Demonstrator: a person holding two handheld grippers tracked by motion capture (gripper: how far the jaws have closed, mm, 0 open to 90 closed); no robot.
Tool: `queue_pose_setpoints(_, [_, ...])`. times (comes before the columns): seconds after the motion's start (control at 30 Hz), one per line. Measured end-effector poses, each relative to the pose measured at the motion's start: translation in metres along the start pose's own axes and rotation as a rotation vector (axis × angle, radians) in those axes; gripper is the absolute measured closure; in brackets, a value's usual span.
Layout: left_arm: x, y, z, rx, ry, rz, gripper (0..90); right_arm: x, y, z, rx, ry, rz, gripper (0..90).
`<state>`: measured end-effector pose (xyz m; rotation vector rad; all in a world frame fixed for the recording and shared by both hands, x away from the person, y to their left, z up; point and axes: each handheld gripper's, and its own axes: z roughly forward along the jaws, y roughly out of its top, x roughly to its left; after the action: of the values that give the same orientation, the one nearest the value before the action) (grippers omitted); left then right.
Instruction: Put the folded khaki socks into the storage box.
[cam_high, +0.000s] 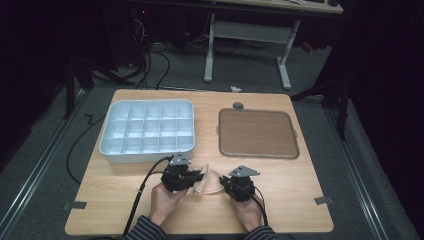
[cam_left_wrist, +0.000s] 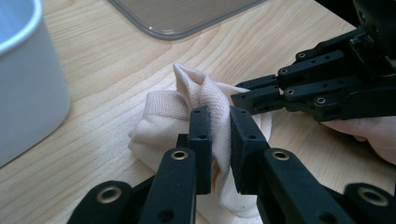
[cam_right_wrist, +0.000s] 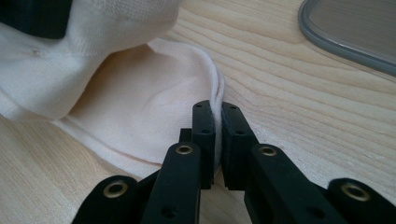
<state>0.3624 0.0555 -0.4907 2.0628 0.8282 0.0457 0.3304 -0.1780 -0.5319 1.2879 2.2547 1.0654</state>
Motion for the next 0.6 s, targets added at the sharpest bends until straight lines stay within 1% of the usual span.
queue_pose_setpoints(0.13, [-0.002,0.000,0.004,0.011,0.003,0.010,80.4,0.000,0.000,0.000,-0.001,0.001,0.002,85.5])
queue_pose_setpoints(0.3, [-0.002,0.000,0.008,0.012,0.002,0.009,80.1,0.000,0.000,0.000,0.000,0.000,0.000,85.5])
queue_pose_setpoints(0.5, [-0.003,-0.001,0.015,0.031,-0.001,0.018,79.8,0.000,0.000,0.000,0.001,0.000,0.000,85.4])
queue_pose_setpoints(0.6, [-0.003,-0.002,0.017,0.036,-0.006,0.014,80.4,0.000,0.000,0.000,0.001,0.000,0.000,85.4])
